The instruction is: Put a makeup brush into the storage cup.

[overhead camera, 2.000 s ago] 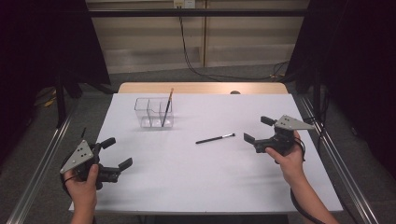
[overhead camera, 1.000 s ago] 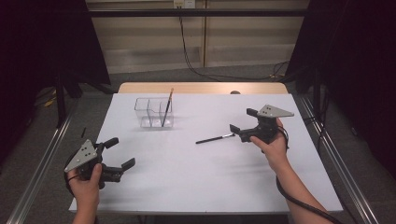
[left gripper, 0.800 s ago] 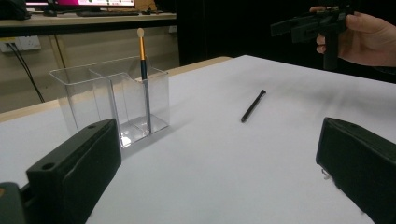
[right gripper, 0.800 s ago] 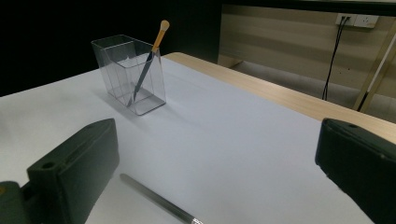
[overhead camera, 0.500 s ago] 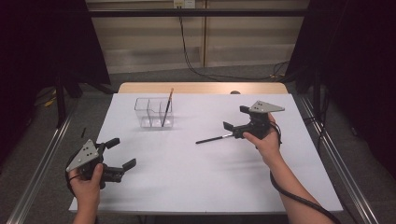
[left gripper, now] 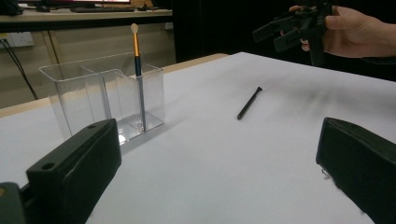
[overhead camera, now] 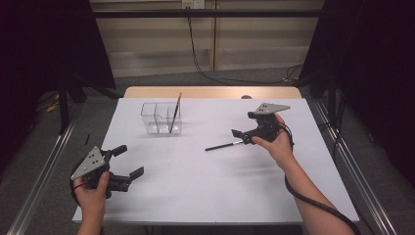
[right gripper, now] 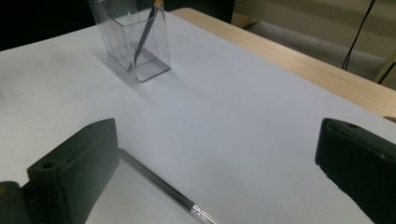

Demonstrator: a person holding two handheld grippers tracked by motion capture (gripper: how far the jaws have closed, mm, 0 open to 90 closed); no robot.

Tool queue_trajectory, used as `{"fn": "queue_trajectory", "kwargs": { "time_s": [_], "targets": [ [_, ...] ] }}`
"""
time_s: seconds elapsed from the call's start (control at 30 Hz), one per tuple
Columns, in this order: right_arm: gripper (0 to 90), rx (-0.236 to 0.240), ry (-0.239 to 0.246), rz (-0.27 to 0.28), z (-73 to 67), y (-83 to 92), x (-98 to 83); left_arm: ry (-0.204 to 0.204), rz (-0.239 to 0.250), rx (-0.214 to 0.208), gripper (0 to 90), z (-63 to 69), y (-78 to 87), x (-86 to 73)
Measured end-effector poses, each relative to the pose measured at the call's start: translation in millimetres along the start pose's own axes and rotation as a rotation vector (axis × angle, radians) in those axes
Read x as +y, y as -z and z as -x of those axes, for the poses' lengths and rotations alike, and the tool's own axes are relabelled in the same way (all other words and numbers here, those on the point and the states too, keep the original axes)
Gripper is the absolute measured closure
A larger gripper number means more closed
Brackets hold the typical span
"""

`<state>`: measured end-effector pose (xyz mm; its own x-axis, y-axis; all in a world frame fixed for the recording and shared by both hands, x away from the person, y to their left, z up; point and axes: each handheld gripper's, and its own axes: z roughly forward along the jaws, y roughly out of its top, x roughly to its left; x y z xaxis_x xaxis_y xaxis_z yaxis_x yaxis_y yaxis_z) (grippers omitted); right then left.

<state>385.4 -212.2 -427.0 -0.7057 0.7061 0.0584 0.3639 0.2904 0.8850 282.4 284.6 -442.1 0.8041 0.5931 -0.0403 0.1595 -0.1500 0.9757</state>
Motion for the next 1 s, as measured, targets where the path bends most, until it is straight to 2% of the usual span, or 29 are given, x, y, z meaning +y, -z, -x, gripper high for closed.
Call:
{"fn": "queue_trajectory", "kwargs": {
  "time_s": [0.13,0.4,0.57,0.73,0.87,1.0],
  "targets": [
    [0.0,0.016,-0.005,-0.061,3.2,-4.3,3.4,-0.001,-0.003,-0.002,0.0,0.4,-0.7,0.3],
    [0.0,0.008,0.071,-0.201,2.4,-14.5,12.3,0.001,-0.006,-0.007,0.0,0.3,-1.5,0.3],
    [0.0,0.035,0.1,-0.325,2.5,-23.9,16.2,0.001,-0.011,-0.007,0.0,0.3,-2.1,0.3],
    [0.0,0.062,0.106,-0.428,4.8,-31.4,15.8,0.003,-0.01,-0.008,0.0,0.2,-1.8,0.2],
    [0.0,0.08,0.144,-0.525,6.4,-36.7,12.8,0.003,-0.012,-0.01,0.0,0.0,-1.7,0.2],
    [1.3,0.081,0.143,-0.562,5.3,-40.4,11.0,0.003,-0.013,-0.01,0.0,-0.2,-2.0,0.4]
  ]
}}
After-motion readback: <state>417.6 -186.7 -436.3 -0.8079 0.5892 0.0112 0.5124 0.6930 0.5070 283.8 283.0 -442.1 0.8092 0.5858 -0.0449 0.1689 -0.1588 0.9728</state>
